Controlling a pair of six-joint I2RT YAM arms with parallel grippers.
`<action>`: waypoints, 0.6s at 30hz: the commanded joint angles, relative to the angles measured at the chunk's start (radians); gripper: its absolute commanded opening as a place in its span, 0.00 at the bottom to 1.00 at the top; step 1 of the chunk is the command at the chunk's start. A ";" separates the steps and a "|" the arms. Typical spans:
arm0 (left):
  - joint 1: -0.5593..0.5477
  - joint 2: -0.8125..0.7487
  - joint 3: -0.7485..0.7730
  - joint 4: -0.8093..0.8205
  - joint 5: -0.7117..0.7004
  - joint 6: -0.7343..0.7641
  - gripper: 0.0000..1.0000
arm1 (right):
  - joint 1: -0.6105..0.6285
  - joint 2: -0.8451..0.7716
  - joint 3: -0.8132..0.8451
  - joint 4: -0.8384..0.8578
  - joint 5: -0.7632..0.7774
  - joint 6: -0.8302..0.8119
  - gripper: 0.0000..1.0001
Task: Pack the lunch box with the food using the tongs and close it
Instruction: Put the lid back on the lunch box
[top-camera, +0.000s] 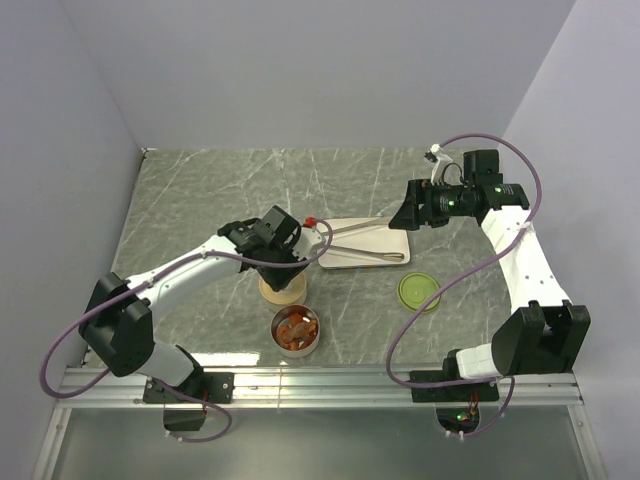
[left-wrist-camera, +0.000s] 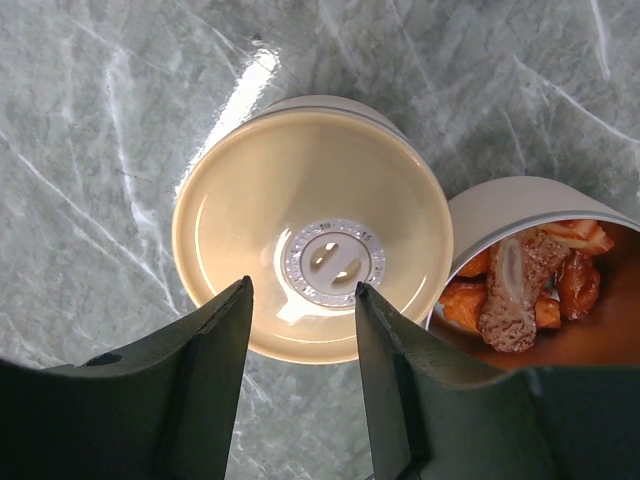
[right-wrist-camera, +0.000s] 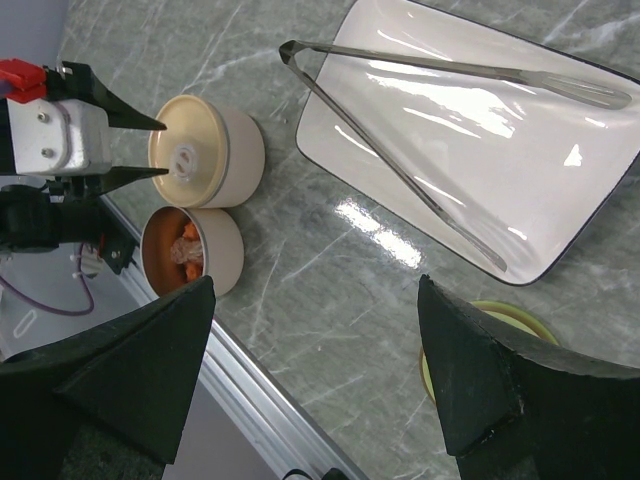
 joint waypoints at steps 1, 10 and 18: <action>-0.017 -0.003 -0.016 0.016 0.022 0.021 0.51 | 0.000 -0.021 0.019 -0.004 -0.013 -0.014 0.89; -0.031 0.077 -0.091 0.065 -0.032 -0.008 0.49 | 0.000 -0.017 0.020 -0.008 -0.006 -0.020 0.89; -0.027 -0.042 0.025 0.012 0.001 0.167 0.60 | 0.000 -0.017 0.031 -0.016 -0.007 -0.020 0.89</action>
